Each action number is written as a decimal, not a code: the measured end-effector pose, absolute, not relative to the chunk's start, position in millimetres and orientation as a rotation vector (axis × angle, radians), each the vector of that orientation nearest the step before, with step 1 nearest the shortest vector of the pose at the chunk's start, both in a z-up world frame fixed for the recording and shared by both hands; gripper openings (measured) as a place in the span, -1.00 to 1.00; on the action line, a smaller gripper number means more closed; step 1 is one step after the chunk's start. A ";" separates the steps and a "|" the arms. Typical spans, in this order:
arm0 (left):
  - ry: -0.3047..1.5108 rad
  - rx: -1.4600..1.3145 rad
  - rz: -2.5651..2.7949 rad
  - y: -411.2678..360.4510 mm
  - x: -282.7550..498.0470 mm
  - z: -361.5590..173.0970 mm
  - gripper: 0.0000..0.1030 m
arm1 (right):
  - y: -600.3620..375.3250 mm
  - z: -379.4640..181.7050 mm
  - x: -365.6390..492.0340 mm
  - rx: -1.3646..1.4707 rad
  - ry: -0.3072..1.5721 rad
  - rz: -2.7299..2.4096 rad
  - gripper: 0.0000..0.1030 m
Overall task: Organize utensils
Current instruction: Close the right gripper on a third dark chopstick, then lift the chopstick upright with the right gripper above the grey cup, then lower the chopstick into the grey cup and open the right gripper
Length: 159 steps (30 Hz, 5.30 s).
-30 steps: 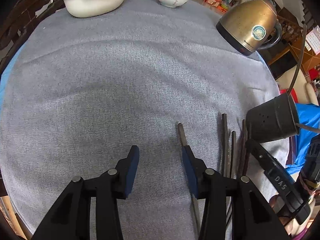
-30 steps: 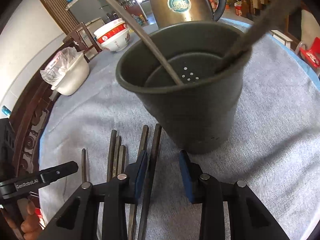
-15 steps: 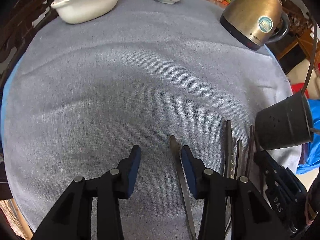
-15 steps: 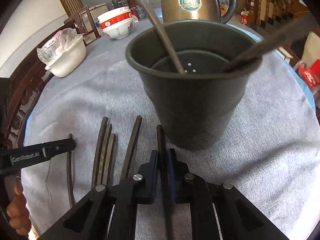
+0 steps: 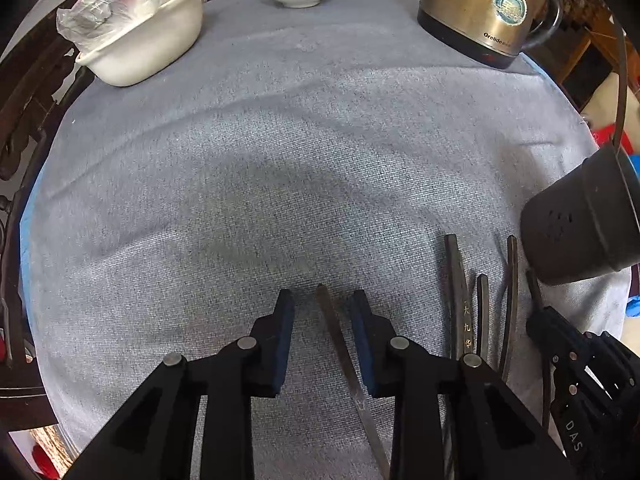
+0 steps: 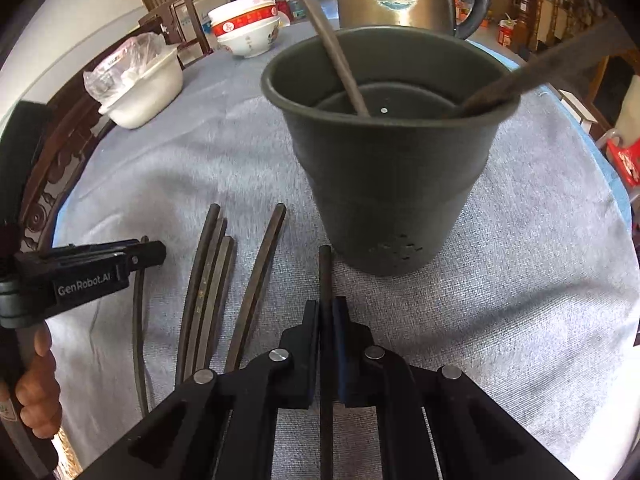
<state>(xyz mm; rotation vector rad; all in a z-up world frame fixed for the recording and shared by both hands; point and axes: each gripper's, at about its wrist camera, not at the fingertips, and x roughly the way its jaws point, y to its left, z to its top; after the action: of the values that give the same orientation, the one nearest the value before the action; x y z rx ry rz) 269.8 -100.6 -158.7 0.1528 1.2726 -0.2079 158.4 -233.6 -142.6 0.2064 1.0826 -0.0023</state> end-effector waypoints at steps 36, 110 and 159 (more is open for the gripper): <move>1.258 0.130 -0.131 -106.7 261.2 -157.8 -0.83 | -219.6 -142.7 164.6 0.038 1.111 0.068 -0.80; 0.909 0.039 -0.493 -60.5 156.2 24.7 -0.89 | -250.3 6.5 69.1 0.319 0.638 0.131 -0.86; 0.533 -0.187 -0.466 -127.3 181.1 136.6 -0.89 | -303.9 80.8 104.5 0.365 0.064 -0.302 -0.86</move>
<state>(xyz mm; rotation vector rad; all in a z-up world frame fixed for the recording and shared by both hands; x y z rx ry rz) 181.1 -127.3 136.6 -0.1869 0.5328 -0.4661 104.5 -303.9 80.8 0.3653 0.0639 -0.3019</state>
